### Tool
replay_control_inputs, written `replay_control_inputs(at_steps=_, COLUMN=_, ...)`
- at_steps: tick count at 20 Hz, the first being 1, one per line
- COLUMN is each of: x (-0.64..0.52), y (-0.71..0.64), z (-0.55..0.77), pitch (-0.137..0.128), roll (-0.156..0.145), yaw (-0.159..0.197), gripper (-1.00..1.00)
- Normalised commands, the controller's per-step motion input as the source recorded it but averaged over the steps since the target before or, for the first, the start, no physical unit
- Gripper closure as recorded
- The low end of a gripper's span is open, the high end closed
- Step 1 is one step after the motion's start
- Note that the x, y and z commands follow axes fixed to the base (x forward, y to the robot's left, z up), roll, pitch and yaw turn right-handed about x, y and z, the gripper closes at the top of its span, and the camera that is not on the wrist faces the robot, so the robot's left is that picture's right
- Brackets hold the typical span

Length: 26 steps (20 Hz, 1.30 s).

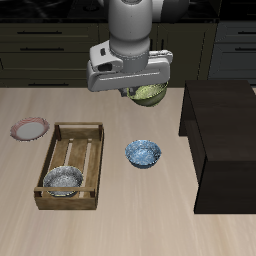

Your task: Place the green bowl and the black bowl in the wooden tray

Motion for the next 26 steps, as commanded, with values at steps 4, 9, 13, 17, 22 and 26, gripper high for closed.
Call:
replay_control_inputs(at_steps=4, x=-0.04, y=-0.47, z=0.05, pitch=-0.031, roll=-0.048, yaw=0.009, gripper=1.0)
replay_control_inputs(at_steps=9, x=0.02, y=-0.55, z=0.05, pitch=-0.004, roll=-0.063, yaw=-0.027, gripper=1.0)
replay_control_inputs(at_steps=13, x=0.01, y=-0.62, z=0.14, pitch=-0.031, roll=-0.045, yaw=-0.013, gripper=1.0)
replay_control_inputs(at_steps=17, x=-0.01, y=-0.48, z=0.08, pitch=0.003, roll=-0.035, yaw=-0.022, gripper=1.0)
replay_control_inputs(at_steps=22, x=0.04, y=-0.55, z=0.06, pitch=0.005, roll=-0.033, yaw=-0.013, gripper=1.0)
replay_control_inputs(at_steps=26, x=0.05, y=-0.29, z=-0.02, pitch=0.004, roll=0.019, yaw=-0.01, gripper=1.0)
